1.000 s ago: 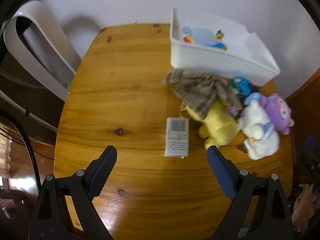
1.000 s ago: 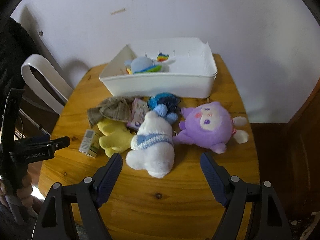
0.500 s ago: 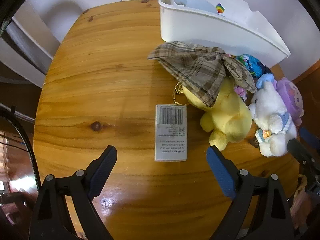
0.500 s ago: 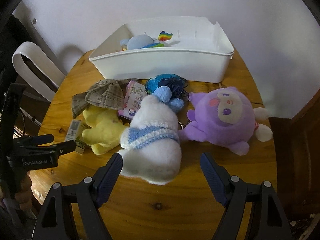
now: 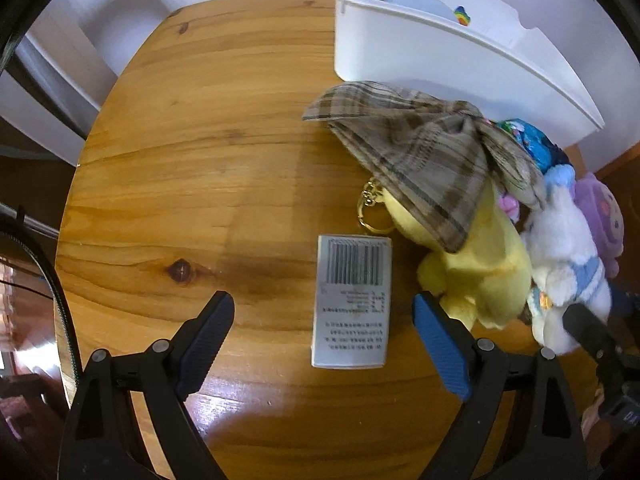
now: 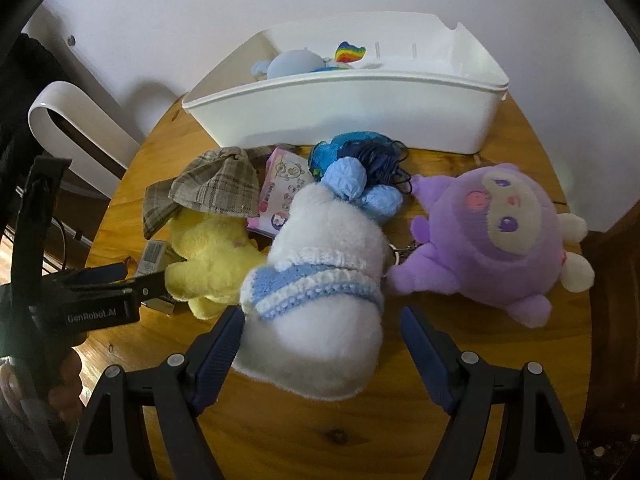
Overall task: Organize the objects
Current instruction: 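Grasp the second white barcode box with left tool while right tool grasps white blue-eared bear, then lift the box and bear and carry them toward the white tray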
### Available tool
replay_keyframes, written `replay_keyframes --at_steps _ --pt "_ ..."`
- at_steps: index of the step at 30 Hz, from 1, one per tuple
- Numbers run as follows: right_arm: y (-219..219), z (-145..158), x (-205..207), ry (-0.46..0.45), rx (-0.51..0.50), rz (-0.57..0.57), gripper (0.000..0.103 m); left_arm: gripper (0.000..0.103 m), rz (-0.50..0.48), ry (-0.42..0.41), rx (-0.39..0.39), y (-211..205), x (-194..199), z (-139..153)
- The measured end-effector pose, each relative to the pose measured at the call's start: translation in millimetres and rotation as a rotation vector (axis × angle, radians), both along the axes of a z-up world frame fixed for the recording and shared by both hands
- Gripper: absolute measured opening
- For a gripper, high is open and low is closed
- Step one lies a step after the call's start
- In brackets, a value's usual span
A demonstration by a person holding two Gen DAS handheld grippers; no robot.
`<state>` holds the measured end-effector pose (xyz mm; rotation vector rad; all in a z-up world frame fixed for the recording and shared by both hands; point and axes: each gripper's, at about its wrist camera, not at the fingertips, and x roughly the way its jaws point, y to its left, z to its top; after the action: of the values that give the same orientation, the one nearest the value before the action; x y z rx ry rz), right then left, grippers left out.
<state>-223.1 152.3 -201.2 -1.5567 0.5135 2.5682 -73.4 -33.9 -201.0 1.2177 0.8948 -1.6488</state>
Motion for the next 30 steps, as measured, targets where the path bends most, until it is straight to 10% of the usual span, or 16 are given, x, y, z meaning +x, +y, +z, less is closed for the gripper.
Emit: replay_keyframes --at_steps 4,7,11,30 --pt "0.5 -4.6 -1.2 -0.007 -0.010 0.008 0.081 0.086 0.007 0.000 0.008 -1.5 -1.9 -2.6" --pt "0.0 -5.9 -0.4 -0.002 -0.009 0.014 0.079 0.047 -0.007 -0.001 0.038 0.7 -5.0 -6.9" --pt "-3.5 -8.3 0.0 -0.002 -0.024 0.037 0.070 0.038 -0.036 -0.021 0.027 9.7 -13.5 -7.5" --pt "-23.7 35.1 31.5 0.102 0.044 0.054 0.058 0.037 -0.025 -0.032 -0.147 61.2 -15.1 59.1"
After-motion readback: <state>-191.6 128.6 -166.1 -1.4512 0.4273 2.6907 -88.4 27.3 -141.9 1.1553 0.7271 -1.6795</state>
